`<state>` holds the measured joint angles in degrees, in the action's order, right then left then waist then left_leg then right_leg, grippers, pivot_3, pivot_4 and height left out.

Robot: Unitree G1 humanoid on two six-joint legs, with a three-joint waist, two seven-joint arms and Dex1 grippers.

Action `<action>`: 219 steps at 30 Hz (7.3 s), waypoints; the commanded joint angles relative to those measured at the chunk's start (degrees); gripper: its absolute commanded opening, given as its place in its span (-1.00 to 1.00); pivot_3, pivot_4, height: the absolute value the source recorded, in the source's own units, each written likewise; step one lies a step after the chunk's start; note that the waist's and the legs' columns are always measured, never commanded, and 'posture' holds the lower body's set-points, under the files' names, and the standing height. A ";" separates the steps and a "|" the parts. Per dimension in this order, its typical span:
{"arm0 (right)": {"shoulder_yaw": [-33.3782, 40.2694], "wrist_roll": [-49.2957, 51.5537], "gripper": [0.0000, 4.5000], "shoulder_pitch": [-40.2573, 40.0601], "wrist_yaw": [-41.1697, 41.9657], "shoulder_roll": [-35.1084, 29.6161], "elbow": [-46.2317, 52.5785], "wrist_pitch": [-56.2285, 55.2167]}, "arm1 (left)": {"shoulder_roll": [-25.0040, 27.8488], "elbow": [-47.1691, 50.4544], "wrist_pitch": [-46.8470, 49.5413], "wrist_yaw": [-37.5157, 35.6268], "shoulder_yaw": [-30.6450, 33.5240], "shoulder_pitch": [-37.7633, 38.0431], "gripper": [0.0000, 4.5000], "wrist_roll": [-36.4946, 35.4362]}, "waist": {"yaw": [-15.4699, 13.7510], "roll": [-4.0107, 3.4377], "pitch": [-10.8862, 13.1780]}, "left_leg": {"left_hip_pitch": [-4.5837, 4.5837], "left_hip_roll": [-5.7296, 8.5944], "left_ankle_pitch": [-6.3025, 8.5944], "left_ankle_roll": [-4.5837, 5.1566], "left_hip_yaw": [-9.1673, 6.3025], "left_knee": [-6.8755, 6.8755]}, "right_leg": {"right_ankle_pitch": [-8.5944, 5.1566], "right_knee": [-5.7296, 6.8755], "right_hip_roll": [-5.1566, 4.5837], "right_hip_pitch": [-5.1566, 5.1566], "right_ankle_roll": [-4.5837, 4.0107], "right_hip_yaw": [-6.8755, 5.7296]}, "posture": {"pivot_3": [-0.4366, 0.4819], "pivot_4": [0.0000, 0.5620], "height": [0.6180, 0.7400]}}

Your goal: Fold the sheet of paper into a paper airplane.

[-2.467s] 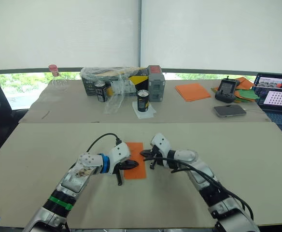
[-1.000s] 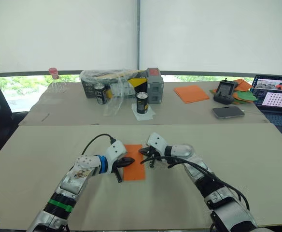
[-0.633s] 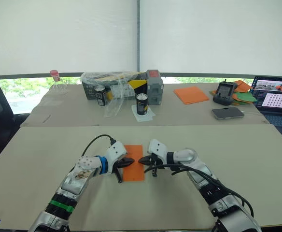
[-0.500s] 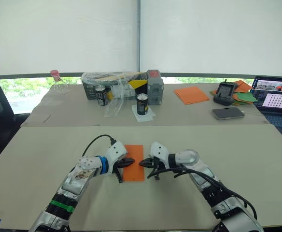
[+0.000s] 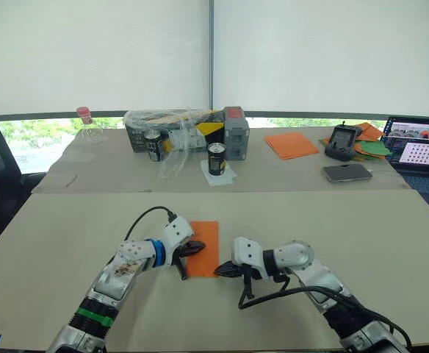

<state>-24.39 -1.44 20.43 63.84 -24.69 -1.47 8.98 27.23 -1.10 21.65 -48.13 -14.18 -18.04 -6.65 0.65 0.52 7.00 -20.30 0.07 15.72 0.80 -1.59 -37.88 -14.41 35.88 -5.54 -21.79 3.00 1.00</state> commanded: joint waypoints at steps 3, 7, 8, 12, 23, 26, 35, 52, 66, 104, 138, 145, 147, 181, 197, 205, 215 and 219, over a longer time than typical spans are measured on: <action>1.19 4.00 -0.99 -5.38 1.86 -3.91 6.18 7.51 | 0.07 -0.52 2.75 -0.29 -1.32 1.99 -1.00 0.34 | -0.23 0.00 0.01 | -0.04 0.01 0.02 0.03 0.00 0.01 | -0.03 -0.07 -0.03 0.01 0.02 0.00 | -0.05 -0.47 1.00; 9.39 14.80 -0.99 -3.30 1.62 -5.96 17.68 16.52 | -0.07 0.11 3.47 0.08 -0.16 2.61 -1.00 -0.40 | -0.24 0.07 0.19 | -0.44 0.05 0.02 0.03 0.03 0.00 | -0.03 -0.08 -0.10 -0.35 0.01 0.02 | -0.05 -0.47 1.00; 11.16 16.98 -0.99 -1.59 0.84 -5.48 18.94 18.31 | -0.20 0.14 3.63 0.19 0.08 2.65 -1.00 -0.50 | -0.11 0.08 0.23 | -0.52 0.06 0.02 0.03 0.01 0.00 | -0.02 -0.06 -0.10 -0.43 0.00 0.01 | -0.05 -0.47 1.00; 10.10 15.44 -0.99 2.57 -3.32 -2.84 15.68 18.97 | -1.24 0.63 4.99 0.52 0.94 2.42 -1.00 -1.64 | 0.10 0.11 0.29 | -0.47 -0.01 0.02 0.03 -0.07 0.00 | 0.00 0.06 0.01 -0.44 -0.03 -0.01 | -0.05 -0.47 1.00; -2.52 0.43 -0.99 9.72 -12.25 5.45 -5.83 13.25 | -3.74 -1.66 7.76 3.74 4.61 -2.09 -1.00 -3.28 | -0.07 0.20 0.36 | -0.85 0.09 -0.12 -0.21 -0.12 -0.05 | 0.00 0.09 -0.06 -0.75 -0.05 -0.07 | -0.05 -0.47 1.00; -2.60 0.75 -0.99 8.64 -12.36 6.33 -6.01 14.41 | -5.32 -2.85 7.02 4.86 4.97 -2.90 -1.00 -3.53 | 0.10 0.20 0.35 | -0.80 0.06 -0.12 -0.21 -0.22 -0.05 | 0.00 0.12 0.01 -0.67 -0.05 -0.11 | -0.05 -0.47 1.00; -3.13 0.35 -0.99 7.51 -13.07 6.70 -5.63 16.68 | -9.87 -13.44 5.06 12.99 8.71 -6.58 -1.00 -2.20 | 0.16 0.21 0.35 | -0.69 0.06 -0.12 -0.21 -0.28 -0.05 | 0.00 0.17 0.04 -0.58 -0.05 -0.11 | -0.05 -0.47 1.00; 0.13 1.88 -0.99 8.81 -14.43 7.07 -2.95 15.42 | -6.43 0.96 -3.57 11.58 19.84 3.18 -1.00 -11.02 | 0.36 0.20 0.35 | -0.68 0.00 -0.13 -0.23 -0.27 0.00 | 0.00 0.18 0.06 -0.66 -0.07 -0.05 | -0.05 -0.47 1.00; 7.99 8.33 -0.99 9.72 -10.44 -6.57 19.87 31.15 | 1.10 8.50 2.08 -1.42 15.41 9.93 -1.00 -16.55 | -0.08 0.29 0.49 | -1.79 0.08 -0.25 -0.43 -0.26 -0.05 | 0.02 0.20 -0.07 -1.69 -0.08 -0.12 | -0.05 -0.47 1.00; 14.54 8.36 -0.99 3.95 -29.93 -5.91 27.89 41.08 | -6.53 -9.75 -3.53 -4.28 -2.86 -3.85 -1.00 -2.36 | 0.00 0.45 0.69 | -1.55 0.07 -0.25 -0.38 -0.20 -0.45 | 0.02 0.39 0.02 -1.31 -0.07 -0.09 | -0.05 -0.47 1.00; 19.76 19.31 -0.35 7.72 -29.87 5.11 10.12 42.03 | -5.68 -9.15 -1.41 -0.43 -3.19 -4.08 -1.00 -0.08 | 0.11 0.43 0.68 | -1.46 0.05 -0.25 -0.38 -0.22 -0.51 | 0.03 0.48 0.09 -1.23 -0.07 -0.04 | -0.05 -0.47 1.00; 12.01 13.18 -0.98 6.59 -29.97 -0.60 15.40 38.33 | -5.60 -9.94 -1.90 -0.70 -3.39 -4.52 -1.00 -0.05 | 0.13 0.43 0.68 | -1.43 0.06 -0.25 -0.38 -0.21 -0.53 | 0.02 0.61 0.09 -1.24 -0.07 -0.04 | -0.05 -0.47 1.00; 9.06 11.98 -0.98 5.76 -30.02 -0.54 17.08 36.90 | -5.75 -10.16 -1.97 -0.86 -3.69 -4.74 -1.00 0.04 | 0.14 0.44 0.68 | -1.42 0.06 -0.25 -0.38 -0.18 -0.54 | 0.02 0.68 0.09 -1.26 -0.07 -0.03 | -0.05 -0.47 1.00; -3.96 -14.90 -0.98 -2.35 -33.38 -0.51 7.77 12.50 | -13.63 -14.71 -2.28 3.60 5.28 -12.65 -1.00 -5.22 | 0.31 0.52 0.70 | -0.90 -0.02 -0.19 -0.29 -0.21 -0.82 | 0.00 0.68 0.23 -0.64 -0.09 -0.04 | -0.05 -0.47 1.00; -1.30 -16.03 -0.60 -5.18 -32.07 -0.62 11.99 14.33 | -14.81 -25.37 -5.87 3.92 -2.87 -15.28 -1.00 4.81 | -0.18 0.53 0.69 | -0.91 0.05 -0.17 -0.25 -0.20 -0.81 | -0.01 0.32 0.21 -0.40 -0.07 -0.06 | -0.05 -0.47 1.00; 7.45 -9.11 0.29 -8.97 -26.47 -3.70 28.04 18.74 | -13.82 -25.46 -6.19 3.84 -3.14 -14.37 -1.00 5.47 | -0.29 0.54 0.70 | -0.95 0.05 -0.11 -0.16 -0.22 -0.81 | -0.01 0.24 0.22 -0.40 -0.06 -0.06 | -0.05 -0.47 1.00; 14.95 -3.87 -0.24 -7.68 -30.66 0.59 25.43 25.84 | -14.13 -24.44 -5.94 4.08 -3.32 -13.67 -1.00 5.20 | -0.04 0.55 0.70 | -0.96 0.04 -0.11 -0.15 -0.48 -0.77 | -0.01 0.25 0.23 -0.42 -0.06 -0.06 | -0.05 -0.47 1.00; 13.62 -4.26 -0.85 -5.20 -32.93 3.34 19.37 27.72 | -14.25 -23.92 -5.80 4.15 -3.18 -13.34 -1.00 5.00 | 0.01 0.54 0.70 | -0.96 0.05 -0.11 -0.16 -0.48 -0.77 | -0.01 0.25 0.21 -0.43 -0.06 -0.05 | -0.05 -0.47 1.00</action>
<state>-10.81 -5.74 13.67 32.00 -21.55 18.17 36.02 12.88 -23.30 14.37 -43.76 -15.89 -33.10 -3.31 0.66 1.07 7.70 -21.26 0.12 15.61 0.64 -2.07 -38.66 -14.42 36.12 -5.33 -22.22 2.95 0.95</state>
